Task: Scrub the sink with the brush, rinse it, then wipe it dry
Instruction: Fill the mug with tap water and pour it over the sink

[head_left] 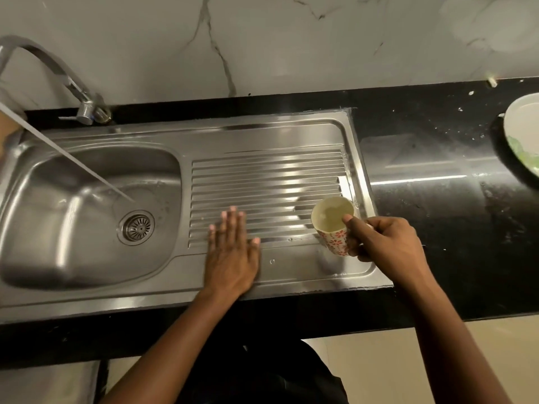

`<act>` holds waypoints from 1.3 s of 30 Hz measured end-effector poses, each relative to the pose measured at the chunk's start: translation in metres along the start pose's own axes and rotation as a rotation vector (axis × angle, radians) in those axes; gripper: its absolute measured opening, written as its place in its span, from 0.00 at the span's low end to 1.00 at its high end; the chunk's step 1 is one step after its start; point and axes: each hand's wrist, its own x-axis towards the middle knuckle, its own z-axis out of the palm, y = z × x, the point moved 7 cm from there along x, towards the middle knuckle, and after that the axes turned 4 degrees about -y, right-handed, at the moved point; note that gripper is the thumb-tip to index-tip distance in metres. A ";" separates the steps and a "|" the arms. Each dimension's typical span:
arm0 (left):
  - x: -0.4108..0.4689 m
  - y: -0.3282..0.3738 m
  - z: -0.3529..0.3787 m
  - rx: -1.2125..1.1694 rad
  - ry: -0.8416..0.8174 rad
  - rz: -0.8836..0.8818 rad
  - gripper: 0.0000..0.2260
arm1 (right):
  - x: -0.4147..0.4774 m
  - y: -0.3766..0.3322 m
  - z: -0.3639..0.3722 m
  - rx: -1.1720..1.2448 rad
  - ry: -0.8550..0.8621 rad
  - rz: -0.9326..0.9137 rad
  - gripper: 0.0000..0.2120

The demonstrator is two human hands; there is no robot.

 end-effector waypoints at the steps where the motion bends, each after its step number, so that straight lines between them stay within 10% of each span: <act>1: 0.003 0.029 0.002 -0.020 -0.009 0.084 0.30 | -0.001 0.001 -0.003 0.014 0.006 0.002 0.20; 7: 0.024 0.198 0.031 0.005 -0.149 0.605 0.28 | -0.009 0.008 -0.033 0.020 0.093 0.017 0.18; 13: 0.058 0.204 0.041 0.084 -0.110 0.627 0.28 | -0.001 0.020 -0.058 0.192 0.155 0.073 0.15; 27: 0.078 -0.042 -0.031 0.014 0.099 -0.217 0.32 | 0.062 -0.011 -0.029 0.243 0.062 -0.003 0.16; 39: 0.200 0.225 -0.024 0.007 -0.088 0.466 0.36 | 0.095 -0.042 -0.053 0.243 0.169 -0.059 0.16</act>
